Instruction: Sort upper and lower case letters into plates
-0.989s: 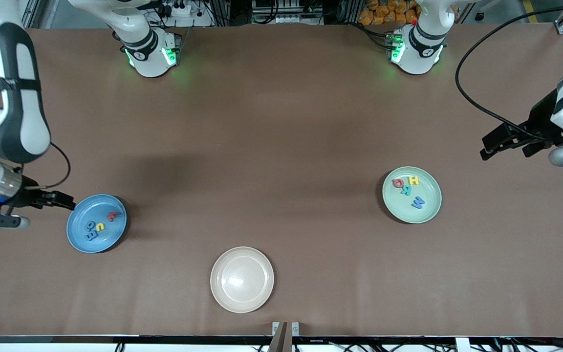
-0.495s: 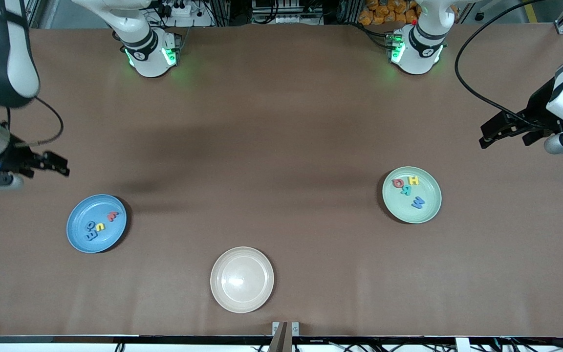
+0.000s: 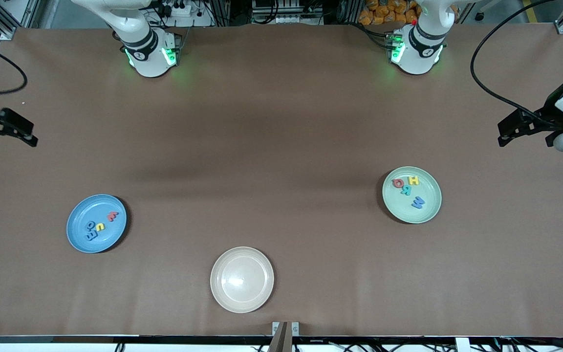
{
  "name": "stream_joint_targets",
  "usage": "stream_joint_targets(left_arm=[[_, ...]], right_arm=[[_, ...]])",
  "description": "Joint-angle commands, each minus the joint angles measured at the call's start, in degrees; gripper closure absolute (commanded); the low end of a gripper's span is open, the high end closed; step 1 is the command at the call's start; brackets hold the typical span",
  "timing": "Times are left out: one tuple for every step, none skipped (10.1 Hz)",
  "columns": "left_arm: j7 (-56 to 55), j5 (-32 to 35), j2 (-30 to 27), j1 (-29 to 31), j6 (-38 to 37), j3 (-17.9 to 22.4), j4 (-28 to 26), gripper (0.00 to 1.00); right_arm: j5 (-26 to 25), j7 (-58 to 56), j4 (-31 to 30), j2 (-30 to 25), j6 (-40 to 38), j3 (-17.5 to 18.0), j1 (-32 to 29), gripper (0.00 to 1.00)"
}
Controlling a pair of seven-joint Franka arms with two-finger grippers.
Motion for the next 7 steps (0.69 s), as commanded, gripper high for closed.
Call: stream_joint_targets(left_arm=[[1.0,0.2,-3.0,-5.6,-0.2,6.1,-3.3,0.00],[1.0,-0.1,-3.0,-6.1,-0.3,6.8,-3.3,0.00],[1.0,-0.1,-3.0,-6.2,-0.3,6.8,-3.4,0.00],[1.0,-0.1,-3.8,-6.2,-0.2,6.8,-4.5,0.00],[0.9,-0.1,-4.3,-6.1,-0.2,6.8,-5.0,0.00],[0.9,-0.1,-4.3,-6.1,-0.2,6.8,-5.0,0.00],[0.9,-0.1,-4.3,-6.2,-0.2,6.8,-5.0,0.00]], right_arm=[[-1.0,1.0,3.5,1.3,-3.9,0.1,0.1,0.00],[-1.0,1.1,3.8,1.1,-4.1,0.1,0.2,0.00],[-1.0,1.2,4.0,1.1,-4.7,0.1,0.3,0.00],[-1.0,1.2,4.3,1.1,-5.1,0.1,0.3,0.00],[-1.0,1.2,4.3,1.1,-5.1,0.1,0.1,0.00],[-0.9,1.2,4.3,1.1,-5.1,0.1,0.0,0.00],[-0.9,1.2,4.3,1.1,-5.1,0.1,-0.1,0.00]])
